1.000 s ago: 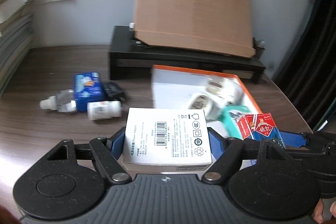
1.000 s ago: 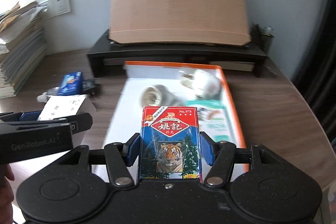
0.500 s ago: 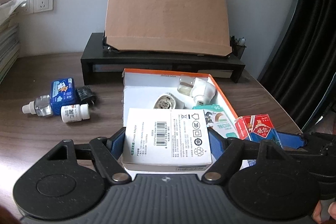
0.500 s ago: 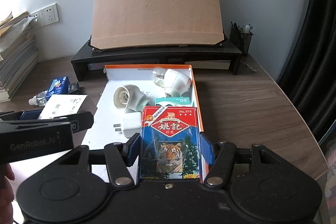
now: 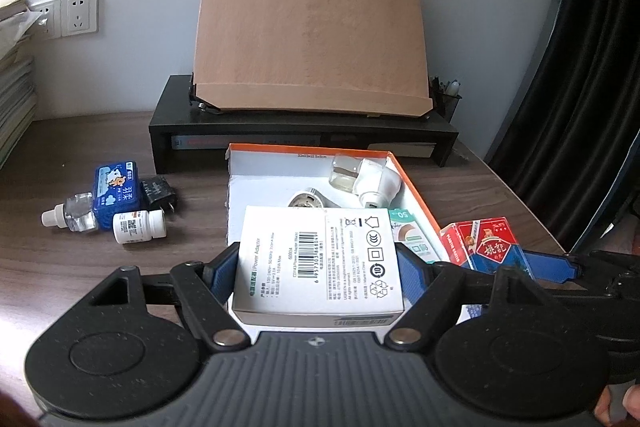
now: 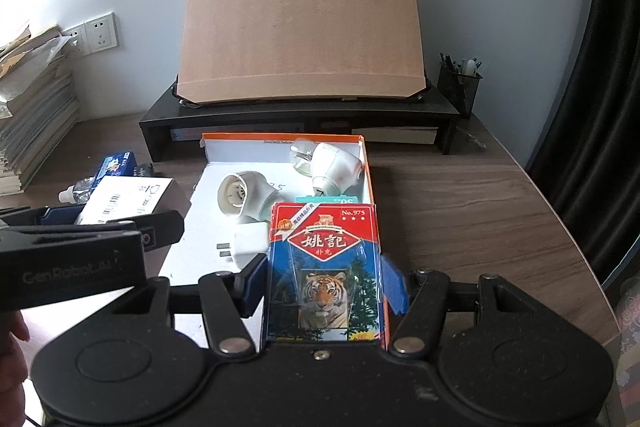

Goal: Organize rigid objects
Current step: 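Carry the white adapter box and tiger card box over the white box, then hold both boxes above the white box, lowering them toward its rim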

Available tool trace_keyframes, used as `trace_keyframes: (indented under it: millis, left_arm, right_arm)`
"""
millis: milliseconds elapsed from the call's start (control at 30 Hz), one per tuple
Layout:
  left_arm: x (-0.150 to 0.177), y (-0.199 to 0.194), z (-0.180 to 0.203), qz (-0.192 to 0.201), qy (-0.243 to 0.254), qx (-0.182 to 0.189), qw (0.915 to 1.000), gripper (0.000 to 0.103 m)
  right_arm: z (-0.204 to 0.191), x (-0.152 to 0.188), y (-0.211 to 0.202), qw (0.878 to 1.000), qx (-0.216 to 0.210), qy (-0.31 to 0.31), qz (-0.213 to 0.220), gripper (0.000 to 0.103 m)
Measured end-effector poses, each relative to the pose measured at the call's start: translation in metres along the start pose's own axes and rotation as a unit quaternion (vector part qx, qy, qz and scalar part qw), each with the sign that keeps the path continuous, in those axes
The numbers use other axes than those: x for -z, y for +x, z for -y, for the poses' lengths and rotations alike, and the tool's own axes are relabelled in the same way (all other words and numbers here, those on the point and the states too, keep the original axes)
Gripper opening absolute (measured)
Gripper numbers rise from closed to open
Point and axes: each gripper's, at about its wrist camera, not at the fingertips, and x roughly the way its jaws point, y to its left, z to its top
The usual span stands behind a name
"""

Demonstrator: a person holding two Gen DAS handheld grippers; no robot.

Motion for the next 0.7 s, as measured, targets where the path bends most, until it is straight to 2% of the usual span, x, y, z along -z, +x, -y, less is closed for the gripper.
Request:
trace_keyframes:
  millis: [700]
  left_arm:
    - [0.011, 0.008, -0.004, -0.027, -0.007, -0.008, 0.9996, 0.079]
  right_arm:
    - [0.002, 0.008, 0.014, 1.0, -0.002, 0.008, -0.026, 0.071]
